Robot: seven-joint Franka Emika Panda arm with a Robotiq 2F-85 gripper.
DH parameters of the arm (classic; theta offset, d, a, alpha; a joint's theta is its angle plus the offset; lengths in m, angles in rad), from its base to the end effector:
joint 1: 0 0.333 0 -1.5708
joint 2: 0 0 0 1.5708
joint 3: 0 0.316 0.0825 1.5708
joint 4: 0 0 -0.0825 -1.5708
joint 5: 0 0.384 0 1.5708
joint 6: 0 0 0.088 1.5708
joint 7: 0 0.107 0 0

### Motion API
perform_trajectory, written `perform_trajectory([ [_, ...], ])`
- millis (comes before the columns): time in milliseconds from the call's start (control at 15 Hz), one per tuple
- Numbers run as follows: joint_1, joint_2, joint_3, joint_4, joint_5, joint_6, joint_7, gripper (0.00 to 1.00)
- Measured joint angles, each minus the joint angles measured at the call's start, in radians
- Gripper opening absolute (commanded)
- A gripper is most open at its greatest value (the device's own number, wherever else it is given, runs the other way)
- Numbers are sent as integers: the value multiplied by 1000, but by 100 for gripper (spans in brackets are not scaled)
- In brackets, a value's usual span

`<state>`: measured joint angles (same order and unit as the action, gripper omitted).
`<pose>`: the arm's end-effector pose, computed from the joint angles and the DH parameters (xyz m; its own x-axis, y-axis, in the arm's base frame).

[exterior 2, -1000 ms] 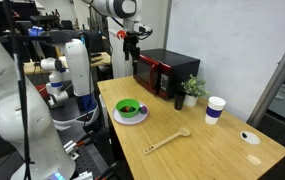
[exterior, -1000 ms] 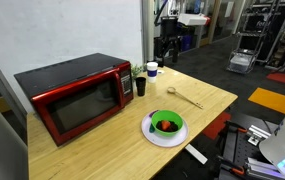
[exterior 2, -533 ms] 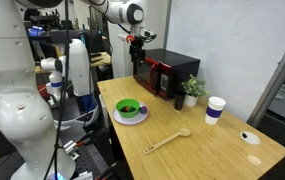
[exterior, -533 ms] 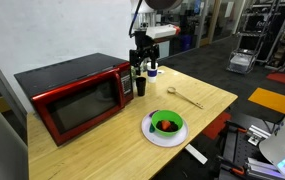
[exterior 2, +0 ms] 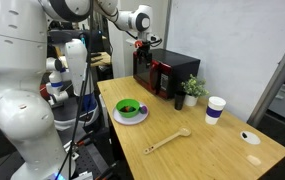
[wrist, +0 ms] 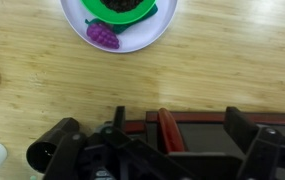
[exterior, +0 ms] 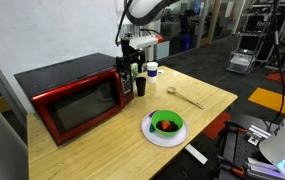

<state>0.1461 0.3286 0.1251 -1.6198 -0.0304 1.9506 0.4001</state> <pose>0.6342 0.1655 0.4352 0.9923 -0.1241 -0.0002 -0.1241 -0.9922 -0.0130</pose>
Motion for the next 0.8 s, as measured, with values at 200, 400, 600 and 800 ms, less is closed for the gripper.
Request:
perform_trajectory([
  [200, 13, 52, -15, 46, -33, 17, -1, 100],
  [400, 25, 95, -25, 83, -52, 27, -6, 100],
  [600, 37, 136, -29, 120, -57, 35, -15, 100],
  [800, 45, 168, -33, 150, -57, 54, -26, 100],
])
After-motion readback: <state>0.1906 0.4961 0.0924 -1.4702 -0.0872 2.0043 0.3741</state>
